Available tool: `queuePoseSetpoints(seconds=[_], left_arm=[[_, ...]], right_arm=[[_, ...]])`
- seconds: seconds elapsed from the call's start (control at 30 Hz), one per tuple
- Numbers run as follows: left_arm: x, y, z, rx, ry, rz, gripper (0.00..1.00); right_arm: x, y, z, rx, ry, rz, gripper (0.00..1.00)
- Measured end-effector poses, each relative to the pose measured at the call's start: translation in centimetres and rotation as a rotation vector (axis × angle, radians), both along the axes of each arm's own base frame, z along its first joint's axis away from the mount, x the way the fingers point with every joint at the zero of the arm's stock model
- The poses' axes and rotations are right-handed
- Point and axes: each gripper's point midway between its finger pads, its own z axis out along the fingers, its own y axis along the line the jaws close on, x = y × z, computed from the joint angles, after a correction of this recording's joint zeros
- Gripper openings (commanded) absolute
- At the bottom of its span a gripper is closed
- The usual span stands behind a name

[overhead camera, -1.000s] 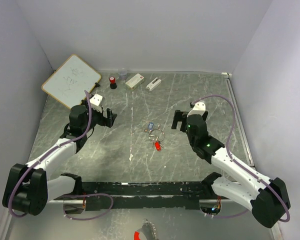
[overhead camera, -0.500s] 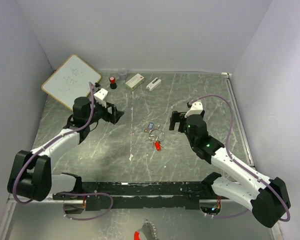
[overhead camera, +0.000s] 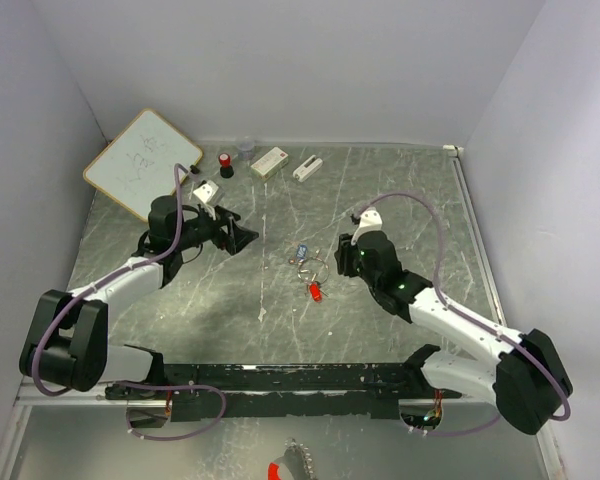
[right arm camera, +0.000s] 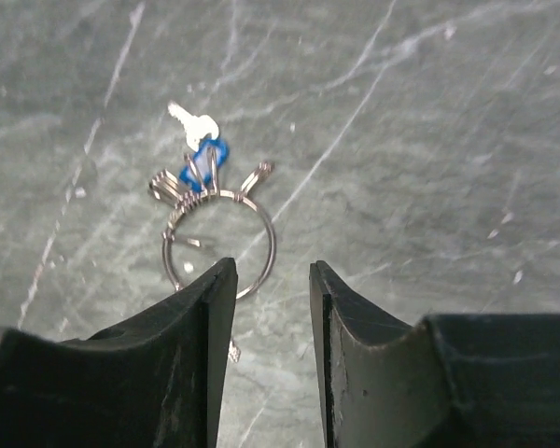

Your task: Remove the keys from the keyring

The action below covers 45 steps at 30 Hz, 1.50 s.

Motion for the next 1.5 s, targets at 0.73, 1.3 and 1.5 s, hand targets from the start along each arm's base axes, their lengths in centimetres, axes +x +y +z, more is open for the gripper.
queuePoseSetpoints(seconds=[0.73, 1.3, 1.5], left_arm=[[-0.4, 0.8, 0.2, 0.003, -0.022, 0.079, 0.94], [-1.1, 0.1, 1.0, -0.035, -0.020, 0.033, 0.94], [-1.1, 0.1, 1.2, -0.051, -0.010, 0.046, 0.94]], right_arm=[[-6.5, 6.4, -9.9, -0.031, 0.258, 0.264, 0.33], [-5.9, 6.3, -10.7, -0.059, 0.254, 0.228, 0.29], [-5.9, 6.3, -11.0, -0.062, 0.264, 0.226, 0.28]])
